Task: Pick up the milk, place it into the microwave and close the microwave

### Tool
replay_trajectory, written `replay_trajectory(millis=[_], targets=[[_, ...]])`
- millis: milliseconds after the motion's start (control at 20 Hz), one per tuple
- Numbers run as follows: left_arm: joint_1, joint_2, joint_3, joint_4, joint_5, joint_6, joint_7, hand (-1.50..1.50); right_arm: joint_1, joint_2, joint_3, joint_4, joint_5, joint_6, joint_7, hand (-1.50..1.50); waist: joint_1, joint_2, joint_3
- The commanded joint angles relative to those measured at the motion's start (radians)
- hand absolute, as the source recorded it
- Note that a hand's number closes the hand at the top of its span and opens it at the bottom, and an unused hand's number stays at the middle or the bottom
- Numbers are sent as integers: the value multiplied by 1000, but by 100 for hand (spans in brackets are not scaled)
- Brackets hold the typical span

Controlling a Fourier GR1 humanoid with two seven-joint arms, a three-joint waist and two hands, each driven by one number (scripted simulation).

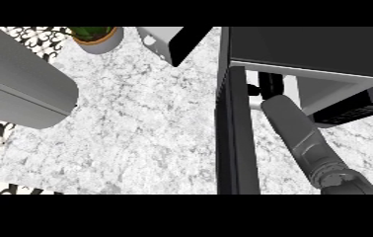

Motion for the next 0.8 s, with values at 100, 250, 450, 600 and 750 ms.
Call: replay_trajectory(millis=[100, 250, 450, 600, 750], targets=[[-5, -1, -9, -17, -2, 1, 13, -150, 41, 39, -90, -56, -95, 140, -105, -150, -27, -9, 3], [43, 5, -12, -40, -21, 16, -10, -150, 114, 49, -119, -62, -127, 231, -190, -150, -43, -23, 2], [29, -8, -25, -35, -8, 18, 20, -150, 145, 74, -160, -67, -173, 326, -243, -150, -70, -33, -2], [23, -1, -18, -54, -6, 20, 35, -150, 165, 45, -171, -56, -186, 439, -264, -150, -76, -35, -2], [39, 13, -3, -68, -5, 24, 39, -150, 211, 32, -175, -58, -192, 488, -314, -150, -87, -42, -3]])
